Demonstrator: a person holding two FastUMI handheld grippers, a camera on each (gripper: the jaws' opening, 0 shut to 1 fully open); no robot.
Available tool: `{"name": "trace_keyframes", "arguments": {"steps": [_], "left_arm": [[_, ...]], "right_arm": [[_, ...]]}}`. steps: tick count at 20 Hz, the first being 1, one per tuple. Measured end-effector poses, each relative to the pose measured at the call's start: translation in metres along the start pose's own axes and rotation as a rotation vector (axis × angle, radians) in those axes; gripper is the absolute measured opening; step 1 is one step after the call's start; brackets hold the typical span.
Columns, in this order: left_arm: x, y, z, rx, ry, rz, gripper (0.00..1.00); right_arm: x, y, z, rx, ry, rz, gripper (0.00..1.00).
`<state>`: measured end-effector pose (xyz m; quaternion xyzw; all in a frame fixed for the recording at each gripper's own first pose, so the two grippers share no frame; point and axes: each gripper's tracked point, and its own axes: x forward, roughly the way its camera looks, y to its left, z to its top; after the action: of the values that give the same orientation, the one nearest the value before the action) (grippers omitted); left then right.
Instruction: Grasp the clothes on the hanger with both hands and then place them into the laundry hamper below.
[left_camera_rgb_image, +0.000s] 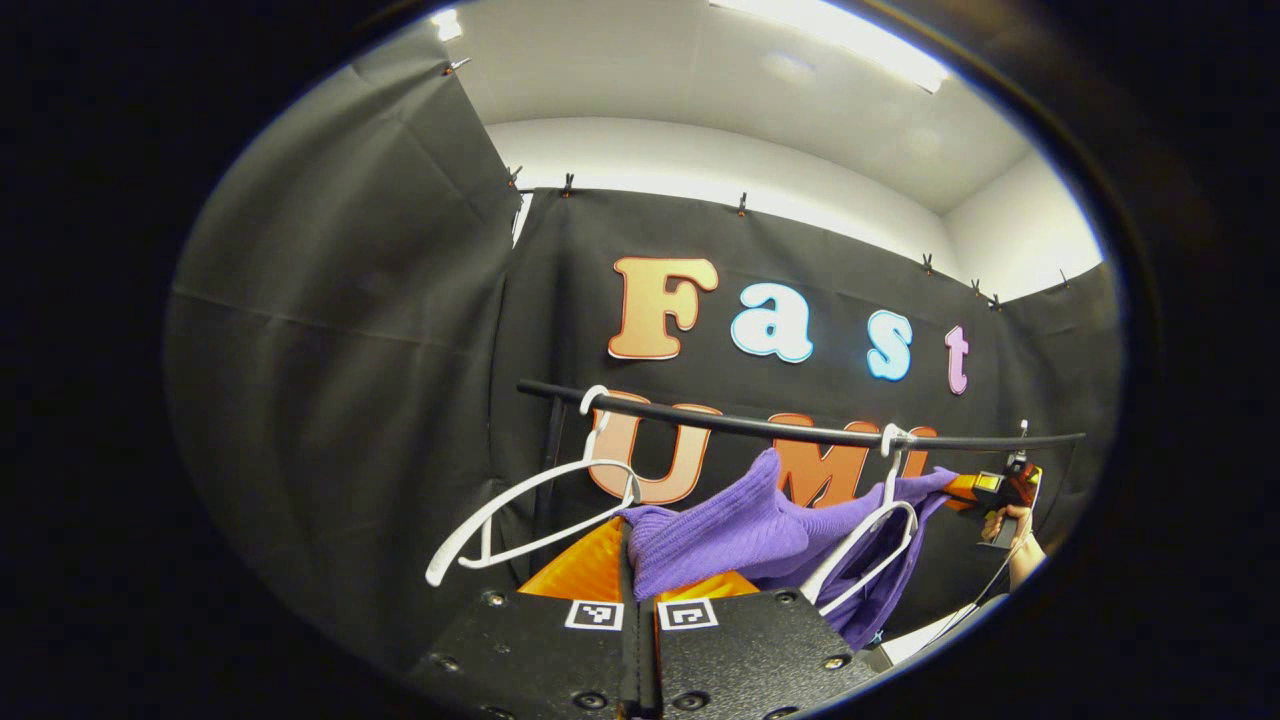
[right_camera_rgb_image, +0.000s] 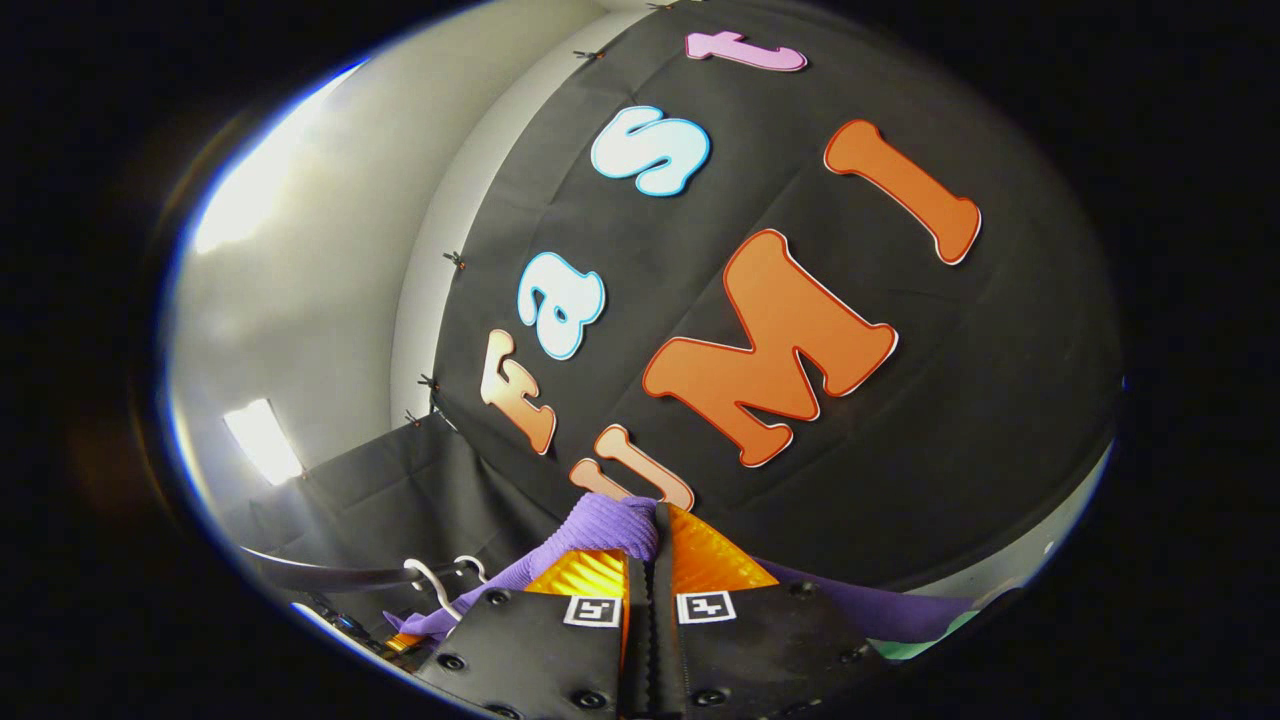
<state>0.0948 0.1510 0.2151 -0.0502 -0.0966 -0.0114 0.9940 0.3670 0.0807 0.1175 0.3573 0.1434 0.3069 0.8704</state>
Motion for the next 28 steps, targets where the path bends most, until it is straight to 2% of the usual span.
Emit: {"name": "trace_keyframes", "arguments": {"steps": [6, 14, 21, 28], "left_arm": [[0.034, 0.002, -0.001, 0.008, 0.016, -0.026, 0.00], [0.071, 0.008, -0.046, 0.052, 0.097, -0.031, 0.00], [0.094, 0.008, -0.106, 0.048, 0.218, -0.041, 0.00], [0.081, 0.028, -0.183, 0.021, 0.342, 0.011, 0.00]], "right_arm": [[0.011, -0.017, 0.005, -0.006, 0.009, -0.048, 0.07], [0.011, -0.061, -0.011, -0.015, 0.036, -0.142, 0.07], [0.005, -0.115, -0.050, 0.010, 0.095, -0.252, 0.07], [-0.023, -0.175, -0.127, 0.051, 0.168, -0.356, 0.07]]}}
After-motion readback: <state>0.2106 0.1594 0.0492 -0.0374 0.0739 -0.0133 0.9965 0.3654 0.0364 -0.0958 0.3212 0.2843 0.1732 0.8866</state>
